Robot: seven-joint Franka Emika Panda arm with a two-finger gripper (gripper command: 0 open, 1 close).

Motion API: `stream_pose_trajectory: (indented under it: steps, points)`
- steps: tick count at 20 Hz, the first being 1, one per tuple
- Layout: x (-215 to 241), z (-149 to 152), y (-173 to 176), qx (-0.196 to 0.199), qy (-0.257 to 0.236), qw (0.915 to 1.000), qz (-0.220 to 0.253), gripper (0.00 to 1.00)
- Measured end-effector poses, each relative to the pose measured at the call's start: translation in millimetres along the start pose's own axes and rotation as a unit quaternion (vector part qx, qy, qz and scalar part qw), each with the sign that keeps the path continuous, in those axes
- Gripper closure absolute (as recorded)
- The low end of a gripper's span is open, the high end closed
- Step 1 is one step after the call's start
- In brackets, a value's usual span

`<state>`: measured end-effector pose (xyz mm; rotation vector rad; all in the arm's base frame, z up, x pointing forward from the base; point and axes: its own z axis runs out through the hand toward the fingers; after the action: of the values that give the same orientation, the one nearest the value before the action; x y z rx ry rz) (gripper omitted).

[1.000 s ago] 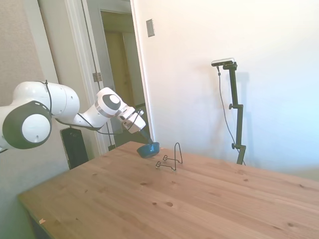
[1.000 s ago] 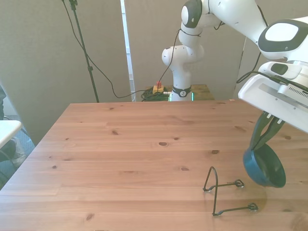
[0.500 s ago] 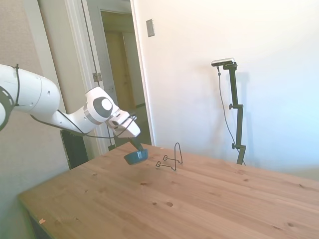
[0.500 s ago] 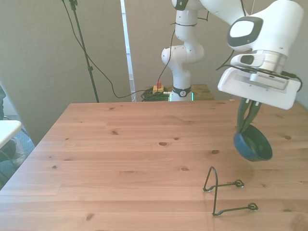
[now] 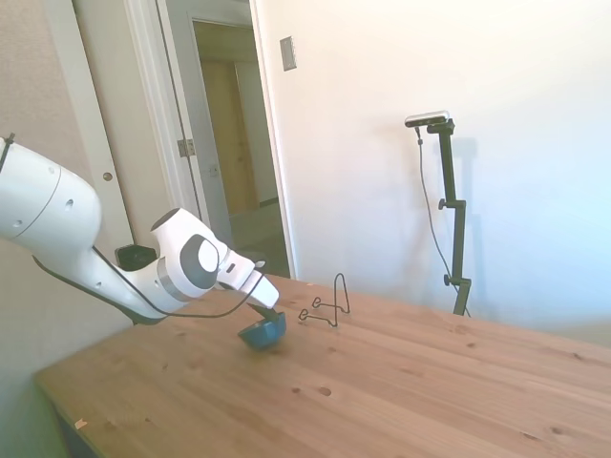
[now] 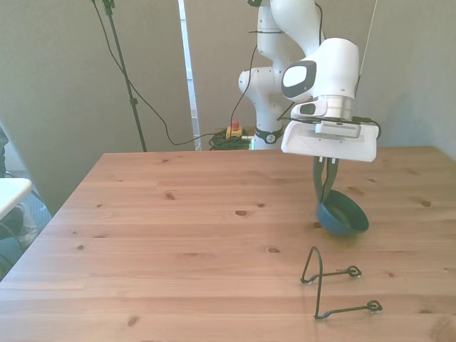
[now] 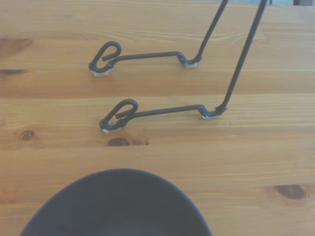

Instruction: Unload the bowl

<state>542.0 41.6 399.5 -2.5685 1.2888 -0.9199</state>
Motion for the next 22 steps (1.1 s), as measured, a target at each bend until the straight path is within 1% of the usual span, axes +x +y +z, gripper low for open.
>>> stream_pose_trajectory:
  steps: [3,4,7,16,18,22]
  points:
    - [4,6,14,0.001,-0.009,0.9998,0.019,1.00]
    - [4,8,17,-0.003,-0.014,0.9996,0.023,0.00]
    - [6,15,25,-0.010,-0.029,0.9990,0.032,0.00]
    - [14,12,27,-0.008,-0.048,0.9983,0.032,0.00]
    - [14,-1,22,-0.020,-0.065,0.9972,0.033,0.00]
    - [33,-52,-4,-0.047,-0.089,0.9943,0.035,0.00]
